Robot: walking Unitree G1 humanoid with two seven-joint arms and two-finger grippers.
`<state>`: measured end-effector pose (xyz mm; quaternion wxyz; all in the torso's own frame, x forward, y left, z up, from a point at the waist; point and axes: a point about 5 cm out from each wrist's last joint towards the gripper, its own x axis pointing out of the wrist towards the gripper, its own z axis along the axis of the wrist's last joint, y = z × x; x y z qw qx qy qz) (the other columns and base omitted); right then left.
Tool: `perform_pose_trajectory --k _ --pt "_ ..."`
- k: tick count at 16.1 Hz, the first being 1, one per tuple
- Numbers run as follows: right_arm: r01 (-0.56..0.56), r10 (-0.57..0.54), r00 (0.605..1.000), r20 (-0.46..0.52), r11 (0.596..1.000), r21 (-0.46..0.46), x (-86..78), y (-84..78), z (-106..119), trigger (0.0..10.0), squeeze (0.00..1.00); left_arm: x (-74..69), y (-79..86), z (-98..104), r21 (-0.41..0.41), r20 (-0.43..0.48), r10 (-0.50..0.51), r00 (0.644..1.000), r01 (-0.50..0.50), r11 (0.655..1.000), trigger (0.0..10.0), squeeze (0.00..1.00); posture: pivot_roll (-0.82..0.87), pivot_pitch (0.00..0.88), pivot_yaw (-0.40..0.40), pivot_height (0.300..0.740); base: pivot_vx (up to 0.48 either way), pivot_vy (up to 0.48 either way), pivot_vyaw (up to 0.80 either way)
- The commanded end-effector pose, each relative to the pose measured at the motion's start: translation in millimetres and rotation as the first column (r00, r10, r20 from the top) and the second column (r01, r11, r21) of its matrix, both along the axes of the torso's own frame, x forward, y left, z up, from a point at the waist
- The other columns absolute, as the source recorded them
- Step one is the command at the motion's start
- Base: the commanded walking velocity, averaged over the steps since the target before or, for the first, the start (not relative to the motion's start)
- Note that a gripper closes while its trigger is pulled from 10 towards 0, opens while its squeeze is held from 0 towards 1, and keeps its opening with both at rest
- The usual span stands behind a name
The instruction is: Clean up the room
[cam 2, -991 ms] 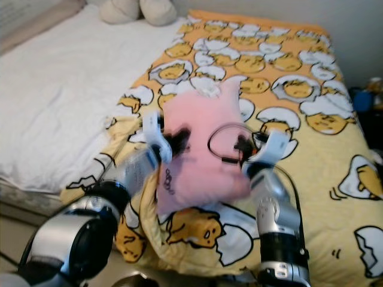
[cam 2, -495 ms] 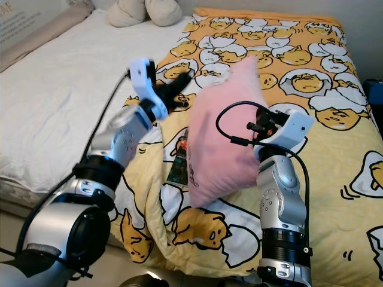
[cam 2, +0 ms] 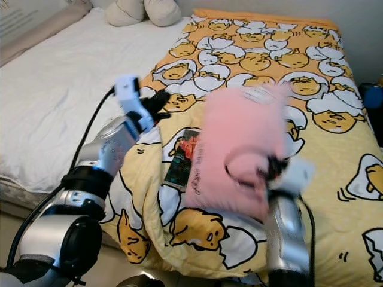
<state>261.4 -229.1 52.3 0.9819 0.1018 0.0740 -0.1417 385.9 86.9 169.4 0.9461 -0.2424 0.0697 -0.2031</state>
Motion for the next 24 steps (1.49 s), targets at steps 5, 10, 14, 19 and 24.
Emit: perform_pose_trajectory --k 5,10,14,19,24 --pt "-0.094 0.095 0.995 0.043 0.995 -0.021 17.4 3.0 14 0.0 0.08 -3.9 -1.9 -10 0.047 0.034 -0.062 0.997 0.061 0.997 10.0 1.00 -0.09 0.000 0.063 0.731 0.000 0.000 0.00" --pt "-0.137 0.143 0.987 0.079 0.988 -0.075 29.8 -3.9 32 0.0 0.08 -6.4 -16.7 -28 0.151 -0.010 -0.180 0.984 0.179 0.972 10.0 1.00 -0.14 0.000 0.068 0.731 0.000 0.000 0.00" --pt "-0.124 0.129 0.990 0.064 0.989 -0.079 21.3 -8.7 27 0.0 0.08 -10.9 -25.5 -46 -0.005 -0.138 -0.151 0.979 0.152 0.988 10.0 1.00 -0.14 0.000 0.070 0.731 0.000 0.000 0.00" --pt "-0.135 0.139 0.989 0.051 0.989 -0.064 6.9 3.4 18 0.0 0.09 -10.4 -24.7 -49 -0.006 -0.152 -0.167 0.974 0.168 0.986 10.0 1.00 -0.18 0.000 0.117 0.731 0.000 0.000 0.00" --pt "-0.150 0.151 0.988 0.023 0.988 -0.030 -17.9 15.5 11 0.0 0.08 -12.6 -28.7 -57 0.000 -0.208 -0.168 0.964 0.172 0.985 10.0 1.00 -0.22 0.044 0.160 0.731 0.000 0.000 0.00"
